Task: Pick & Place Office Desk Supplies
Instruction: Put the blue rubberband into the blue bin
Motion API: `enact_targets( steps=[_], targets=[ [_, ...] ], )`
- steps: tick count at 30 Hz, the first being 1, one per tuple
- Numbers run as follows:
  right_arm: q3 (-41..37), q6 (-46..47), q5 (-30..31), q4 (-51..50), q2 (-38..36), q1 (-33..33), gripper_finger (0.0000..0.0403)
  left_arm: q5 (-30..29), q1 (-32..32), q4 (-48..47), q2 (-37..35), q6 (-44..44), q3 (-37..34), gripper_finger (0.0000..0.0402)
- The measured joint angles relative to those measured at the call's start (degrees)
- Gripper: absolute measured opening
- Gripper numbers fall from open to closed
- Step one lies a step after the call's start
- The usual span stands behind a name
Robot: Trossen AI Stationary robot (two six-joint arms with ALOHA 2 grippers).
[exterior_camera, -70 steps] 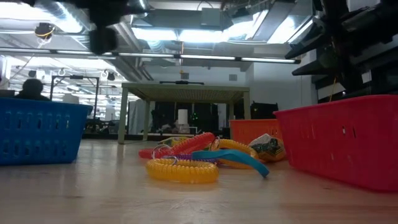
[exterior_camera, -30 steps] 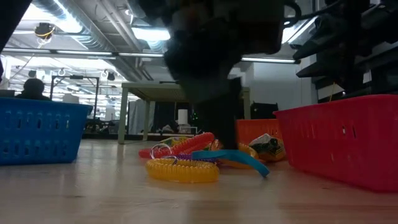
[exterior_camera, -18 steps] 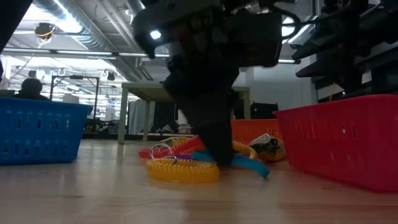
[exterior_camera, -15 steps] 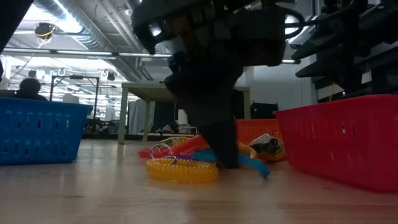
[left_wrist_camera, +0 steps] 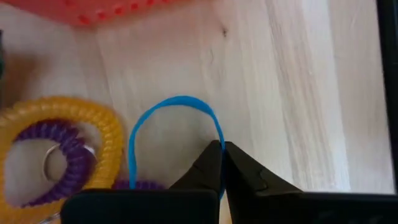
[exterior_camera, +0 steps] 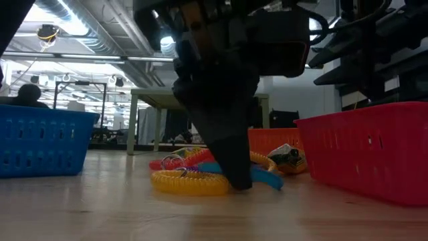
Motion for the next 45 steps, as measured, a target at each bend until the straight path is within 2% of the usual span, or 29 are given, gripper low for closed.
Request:
enact_targets(
  steps=[5,11,14,17,21,25,32,35,45],
  targets=[
    [0.00,0.22,0.00,0.65,0.00,-0.39,0.0178,0.02,1.71,0.99,-2.34,-1.14,-0.01,0.0003],
    [0.00,0.02,0.00,4.07,0.00,-0.39,0.0178,-0.19,4.57,4.80,-8.32,-1.18,-0.65,0.0003],
    [0.02,0.01,-0.02,5.19,0.00,-0.39,0.0178,0.66,6.07,9.91,-12.58,-2.55,-3.70,0.0003],
    [0.02,0.05,-0.02,5.80,0.00,-0.37,0.0178,-1.57,6.75,12.34,-17.12,-3.16,-6.96,0.0003],
    [0.02,0.01,0.65,6.46,-0.01,-0.35,0.0178,-6.55,6.95,12.54,-21.53,-3.44,-12.66,0.0002],
    [0.02,-0.17,2.28,6.44,0.00,-0.54,0.0178,-7.84,7.70,15.47,-25.13,-7.55,-21.50,0.0002],
    [0.02,-0.80,3.02,6.29,0.00,-0.59,0.0178,-10.73,10.48,31.77,-36.18,-18.91,-39.49,0.0002],
    [0.02,-1.49,3.04,6.27,-0.02,-0.59,0.0178,-13.48,10.80,34.41,-41.71,-21.01,-43.27,0.0002],
    [0.02,-3.23,3.97,6.29,0.00,-0.63,0.0178,-18.27,10.71,32.99,-54.95,-24.73,-50.08,0.0002]
  ],
)
